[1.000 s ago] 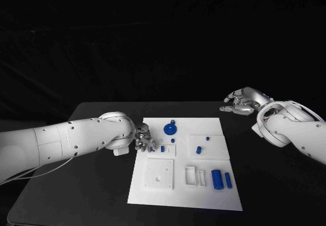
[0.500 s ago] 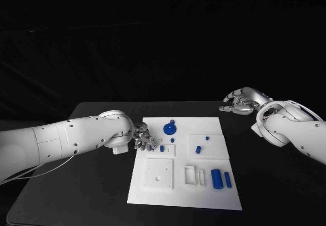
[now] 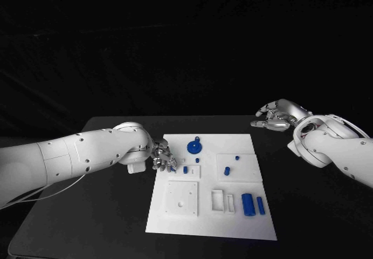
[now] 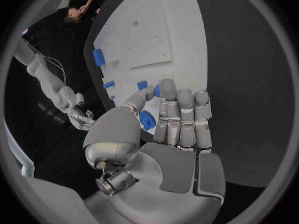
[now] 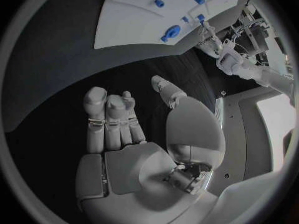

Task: Assemble the parts on the task board

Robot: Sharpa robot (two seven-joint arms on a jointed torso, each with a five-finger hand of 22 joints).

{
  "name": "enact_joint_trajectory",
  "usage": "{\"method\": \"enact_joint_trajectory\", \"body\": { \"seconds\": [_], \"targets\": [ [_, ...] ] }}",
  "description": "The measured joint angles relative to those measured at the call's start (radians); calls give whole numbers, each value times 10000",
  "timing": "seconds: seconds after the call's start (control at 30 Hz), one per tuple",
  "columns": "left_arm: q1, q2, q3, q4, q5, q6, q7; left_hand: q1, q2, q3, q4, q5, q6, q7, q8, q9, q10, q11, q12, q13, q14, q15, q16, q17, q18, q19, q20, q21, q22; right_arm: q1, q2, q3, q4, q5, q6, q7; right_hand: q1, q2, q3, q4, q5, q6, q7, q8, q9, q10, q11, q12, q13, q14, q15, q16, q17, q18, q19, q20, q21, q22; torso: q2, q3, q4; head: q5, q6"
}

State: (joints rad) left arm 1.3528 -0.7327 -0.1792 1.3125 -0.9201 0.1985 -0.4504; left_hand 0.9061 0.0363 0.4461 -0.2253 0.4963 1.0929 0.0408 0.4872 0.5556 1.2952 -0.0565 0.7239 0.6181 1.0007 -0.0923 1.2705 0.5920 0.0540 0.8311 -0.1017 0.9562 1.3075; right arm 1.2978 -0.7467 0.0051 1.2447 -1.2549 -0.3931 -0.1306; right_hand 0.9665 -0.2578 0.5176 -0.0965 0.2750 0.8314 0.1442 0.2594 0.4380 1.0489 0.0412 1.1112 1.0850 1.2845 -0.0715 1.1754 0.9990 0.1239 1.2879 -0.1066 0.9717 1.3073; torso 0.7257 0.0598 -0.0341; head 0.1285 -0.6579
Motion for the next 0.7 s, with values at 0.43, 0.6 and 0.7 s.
{"method": "enact_joint_trajectory", "body": {
  "seconds": [0.43, 0.6, 0.7],
  "targets": [
    [29, 111, 23, -92, 110, 430, -63, 0, 0, -11, -12, 23, 0, 0, -2, 10, -4, 32, 0, -1, -1, 0, 0, 10, 0, 0, 0, 0, -1, 0, 0, 0, -5, 1, 2, 0, 0, 0, 0, 0, 0, 4, -4, 0, 0, 0, 0, 0, 0, 32, -32, 0, 0, 1, 16, 2, 0, 0, 1, -1, -6, -12, -15],
    [31, 138, 23, -50, 113, 423, -84, 0, 0, -12, -12, 22, 0, 0, -2, 9, -16, 45, 0, 9, -1, 1, 0, 9, 1, 0, 0, 0, -2, 0, 0, 0, -2, 1, 2, 0, 0, 0, 0, 0, 39, -4, 1, 0, 0, 0, 0, 0, 1, 34, -34, 0, 0, -1, -2, -45, 0, 0, 0, -2, 3, -19, -16],
    [31, 161, 21, -10, 94, 406, -90, 0, 0, -12, -12, 22, 0, 0, -3, 8, 3, 28, 0, 8, -1, 1, 0, 9, 0, 0, 0, 0, -2, 0, -1, 0, 1, 1, 2, 1, 0, 0, 0, 0, 39, -13, 24, 0, 0, 0, 0, 0, -9, 34, -34, 0, 2, -1, -3, -45, 0, -1, -2, -7, 8, -20, -16]
  ]
}}
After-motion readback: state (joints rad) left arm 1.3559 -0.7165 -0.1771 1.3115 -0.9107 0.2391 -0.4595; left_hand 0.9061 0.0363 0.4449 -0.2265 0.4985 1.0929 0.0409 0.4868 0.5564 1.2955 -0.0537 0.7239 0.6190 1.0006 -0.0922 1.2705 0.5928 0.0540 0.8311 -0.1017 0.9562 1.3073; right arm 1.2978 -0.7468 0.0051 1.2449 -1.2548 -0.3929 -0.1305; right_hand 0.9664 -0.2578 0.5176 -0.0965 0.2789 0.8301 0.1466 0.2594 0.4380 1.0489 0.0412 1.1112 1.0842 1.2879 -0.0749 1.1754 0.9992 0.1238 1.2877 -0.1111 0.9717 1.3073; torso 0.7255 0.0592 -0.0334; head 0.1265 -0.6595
